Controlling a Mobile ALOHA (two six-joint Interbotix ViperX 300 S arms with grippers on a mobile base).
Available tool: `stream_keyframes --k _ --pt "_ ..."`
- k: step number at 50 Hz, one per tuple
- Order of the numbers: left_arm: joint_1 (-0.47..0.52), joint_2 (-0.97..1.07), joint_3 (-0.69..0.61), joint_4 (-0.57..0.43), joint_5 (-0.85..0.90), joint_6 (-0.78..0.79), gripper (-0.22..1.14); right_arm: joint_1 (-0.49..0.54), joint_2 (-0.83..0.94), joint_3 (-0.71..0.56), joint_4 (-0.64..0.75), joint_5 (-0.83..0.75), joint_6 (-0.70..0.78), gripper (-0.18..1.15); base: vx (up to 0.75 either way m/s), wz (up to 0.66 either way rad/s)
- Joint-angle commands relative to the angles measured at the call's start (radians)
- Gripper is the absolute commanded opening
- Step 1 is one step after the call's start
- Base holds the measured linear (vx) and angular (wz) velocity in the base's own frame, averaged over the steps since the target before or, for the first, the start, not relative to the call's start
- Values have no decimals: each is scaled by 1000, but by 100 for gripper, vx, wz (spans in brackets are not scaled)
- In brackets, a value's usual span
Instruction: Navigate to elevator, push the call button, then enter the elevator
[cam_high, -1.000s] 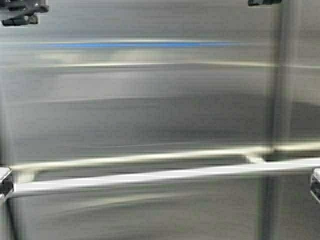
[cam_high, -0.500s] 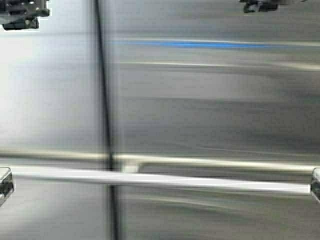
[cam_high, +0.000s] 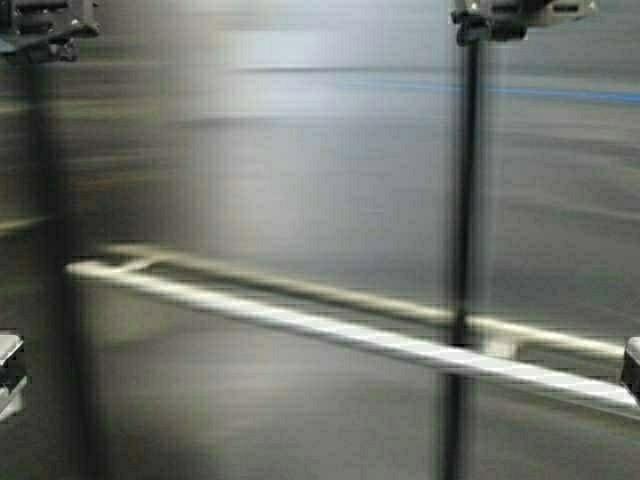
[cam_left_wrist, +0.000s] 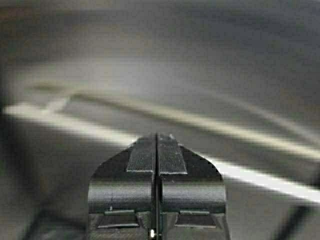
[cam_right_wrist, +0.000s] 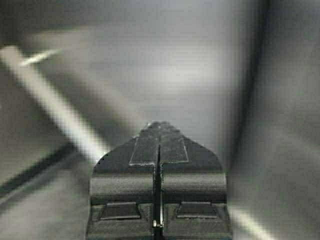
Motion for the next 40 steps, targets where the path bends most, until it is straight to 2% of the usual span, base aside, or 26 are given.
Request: stream_keyframes --k 1,21,40 --pt "-3 0 -17 2 -6 9 2 21 17 -49 0 -26 0 5 -1 53" --pt "-3 -20 -21 2 -6 -11 2 26 25 -35 0 -26 -2 5 2 46" --pt "-3 -20 -29 2 -6 -18 2 5 37 -21 3 -23 0 5 8 27"
